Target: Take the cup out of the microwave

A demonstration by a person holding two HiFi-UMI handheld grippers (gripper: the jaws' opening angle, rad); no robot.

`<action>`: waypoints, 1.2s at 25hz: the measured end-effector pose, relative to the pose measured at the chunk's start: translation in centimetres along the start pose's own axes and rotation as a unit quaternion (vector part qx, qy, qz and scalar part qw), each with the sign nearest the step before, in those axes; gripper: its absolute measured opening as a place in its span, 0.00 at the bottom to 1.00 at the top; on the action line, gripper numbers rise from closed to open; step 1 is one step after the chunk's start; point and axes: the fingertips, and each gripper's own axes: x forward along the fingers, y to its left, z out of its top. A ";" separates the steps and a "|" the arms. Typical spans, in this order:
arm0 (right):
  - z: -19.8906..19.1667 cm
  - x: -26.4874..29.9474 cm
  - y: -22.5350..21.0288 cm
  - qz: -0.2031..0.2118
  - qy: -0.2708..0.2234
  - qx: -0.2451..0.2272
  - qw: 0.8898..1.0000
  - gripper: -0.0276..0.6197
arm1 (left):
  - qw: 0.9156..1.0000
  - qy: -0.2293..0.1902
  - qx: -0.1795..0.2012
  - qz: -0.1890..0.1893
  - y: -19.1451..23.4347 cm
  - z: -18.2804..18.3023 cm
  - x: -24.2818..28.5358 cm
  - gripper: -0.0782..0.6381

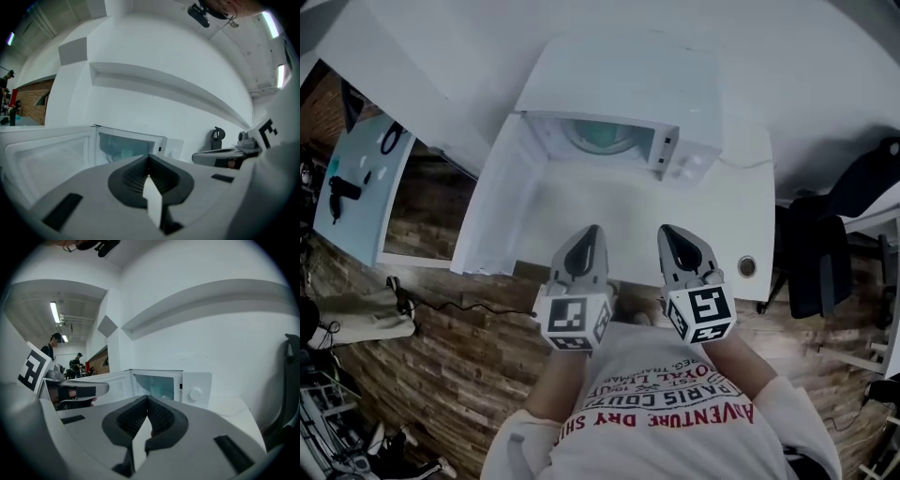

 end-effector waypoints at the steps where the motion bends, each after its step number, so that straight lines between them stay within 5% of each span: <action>1: 0.3 0.8 -0.3 -0.007 0.000 0.003 1.000 0.06 | 1.000 0.000 0.002 -0.007 0.5 0.3 1.0 0.12; 9: 2.9 7.0 -1.3 -0.063 -0.013 0.017 0.998 0.06 | 0.998 0.008 0.028 -0.057 4.8 2.7 6.9 0.12; 19: 1.9 12.5 -3.7 -0.124 -0.014 0.033 0.992 0.06 | 0.991 0.034 0.030 -0.124 7.1 0.8 13.7 0.12; 30: -0.6 17.0 -6.3 -0.136 0.022 0.022 0.990 0.06 | 0.993 0.030 0.020 -0.115 9.7 -3.3 20.0 0.15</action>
